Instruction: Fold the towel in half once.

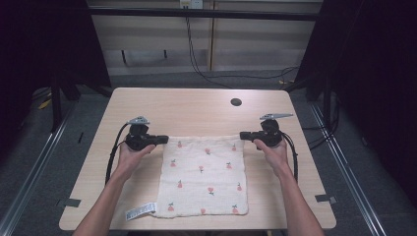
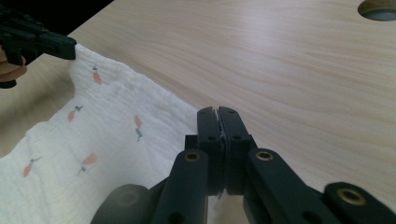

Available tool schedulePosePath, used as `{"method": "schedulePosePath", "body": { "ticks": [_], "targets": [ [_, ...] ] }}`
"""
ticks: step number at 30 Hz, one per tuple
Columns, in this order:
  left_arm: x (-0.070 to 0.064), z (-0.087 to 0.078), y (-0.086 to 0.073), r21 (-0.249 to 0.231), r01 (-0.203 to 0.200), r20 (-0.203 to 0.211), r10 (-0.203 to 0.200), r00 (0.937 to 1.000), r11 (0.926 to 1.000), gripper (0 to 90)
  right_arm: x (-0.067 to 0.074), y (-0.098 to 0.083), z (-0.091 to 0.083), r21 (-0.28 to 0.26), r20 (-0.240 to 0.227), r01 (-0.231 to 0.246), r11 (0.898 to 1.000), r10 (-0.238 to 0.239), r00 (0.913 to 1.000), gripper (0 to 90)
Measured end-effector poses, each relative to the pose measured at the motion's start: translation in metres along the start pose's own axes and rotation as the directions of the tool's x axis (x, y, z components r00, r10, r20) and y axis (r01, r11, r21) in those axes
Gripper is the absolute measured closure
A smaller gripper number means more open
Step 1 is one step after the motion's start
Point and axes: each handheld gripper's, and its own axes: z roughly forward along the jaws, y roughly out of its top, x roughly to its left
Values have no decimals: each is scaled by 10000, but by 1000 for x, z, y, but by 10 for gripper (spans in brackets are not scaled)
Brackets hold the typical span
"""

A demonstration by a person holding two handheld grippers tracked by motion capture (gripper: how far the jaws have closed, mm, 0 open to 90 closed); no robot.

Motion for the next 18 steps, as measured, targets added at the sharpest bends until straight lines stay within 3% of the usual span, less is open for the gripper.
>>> {"method": "schedulePosePath", "body": {
  "ticks": [5,7,10,18],
  "targets": [
    [-10,-13,2,-284,-217,63,219,9997,9994,869,12,0,-12,-330,-284,240,9992,-250,9993,892],
    [-14,-18,1,-272,-357,-121,353,9993,9990,869,17,0,-18,-474,-354,358,9982,-375,9987,892],
    [-16,-22,0,-353,-311,-107,307,9995,9989,869,22,1,-22,-593,-371,440,9973,-463,9982,892],
    [-29,-33,-3,-545,-611,189,622,9979,9966,870,35,0,-32,-682,-527,725,9950,-762,9957,892]
  ]
}}
